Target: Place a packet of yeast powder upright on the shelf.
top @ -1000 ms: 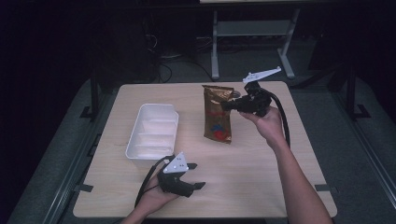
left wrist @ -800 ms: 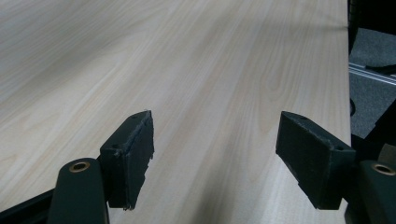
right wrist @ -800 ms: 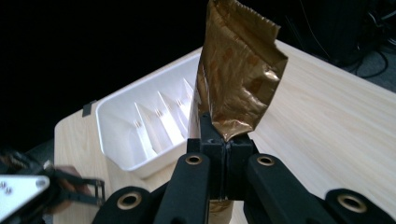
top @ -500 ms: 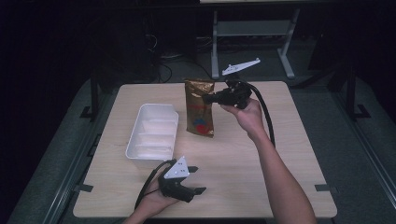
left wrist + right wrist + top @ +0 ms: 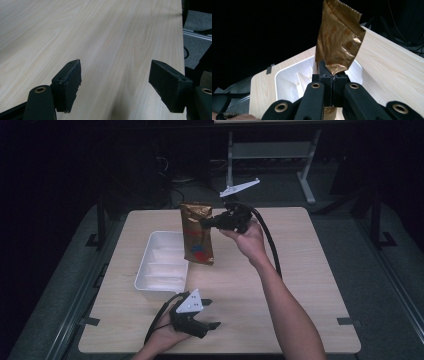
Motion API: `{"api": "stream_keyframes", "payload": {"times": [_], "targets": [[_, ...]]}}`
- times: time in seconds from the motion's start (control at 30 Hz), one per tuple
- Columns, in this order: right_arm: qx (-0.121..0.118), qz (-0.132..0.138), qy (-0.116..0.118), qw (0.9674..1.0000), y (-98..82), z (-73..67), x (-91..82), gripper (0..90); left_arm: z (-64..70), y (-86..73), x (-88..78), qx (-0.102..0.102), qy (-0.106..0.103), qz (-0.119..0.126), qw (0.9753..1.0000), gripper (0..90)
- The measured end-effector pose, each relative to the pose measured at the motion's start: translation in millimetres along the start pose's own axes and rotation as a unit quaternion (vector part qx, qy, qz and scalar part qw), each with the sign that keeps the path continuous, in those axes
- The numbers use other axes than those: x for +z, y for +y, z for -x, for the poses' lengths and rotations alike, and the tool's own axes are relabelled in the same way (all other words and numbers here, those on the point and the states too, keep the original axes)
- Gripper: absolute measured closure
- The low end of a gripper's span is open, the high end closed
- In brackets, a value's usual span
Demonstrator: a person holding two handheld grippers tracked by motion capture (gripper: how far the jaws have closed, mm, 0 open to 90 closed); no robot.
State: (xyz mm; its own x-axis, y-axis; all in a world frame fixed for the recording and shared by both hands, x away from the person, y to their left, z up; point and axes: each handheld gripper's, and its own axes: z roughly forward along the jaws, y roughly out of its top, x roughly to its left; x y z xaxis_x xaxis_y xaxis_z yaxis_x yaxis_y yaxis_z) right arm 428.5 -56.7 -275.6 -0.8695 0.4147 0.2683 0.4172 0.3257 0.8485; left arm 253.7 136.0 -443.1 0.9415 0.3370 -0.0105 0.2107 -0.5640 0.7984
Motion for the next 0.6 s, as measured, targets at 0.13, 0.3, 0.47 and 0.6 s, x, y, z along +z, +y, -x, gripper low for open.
{"api": "stream_keyframes", "payload": {"times": [0.13, 0.3, 0.47, 0.6], "targets": [[-0.002, -0.002, 0.006, 1.0000, 2.7, -3.4, 7.4, 89.1, -0.1, -0.3, -0.2, 0.000, 0.000, 0.001, 1.0000, 25.2], [-0.003, -0.002, 0.017, 0.9998, 4.9, -7.2, 16.4, 89.1, -0.5, -1.1, -0.6, -0.002, 0.001, 0.001, 1.0000, 24.8], [-0.006, -0.004, 0.025, 0.9997, 7.5, -11.5, 24.2, 89.1, -1.8, -1.8, -1.3, -0.002, 0.001, 0.000, 1.0000, 24.4], [-0.005, -0.007, 0.033, 0.9994, 9.3, -14.7, 31.1, 89.0, -2.1, -2.1, -1.8, 0.000, 0.001, -0.001, 1.0000, 24.3]]}}
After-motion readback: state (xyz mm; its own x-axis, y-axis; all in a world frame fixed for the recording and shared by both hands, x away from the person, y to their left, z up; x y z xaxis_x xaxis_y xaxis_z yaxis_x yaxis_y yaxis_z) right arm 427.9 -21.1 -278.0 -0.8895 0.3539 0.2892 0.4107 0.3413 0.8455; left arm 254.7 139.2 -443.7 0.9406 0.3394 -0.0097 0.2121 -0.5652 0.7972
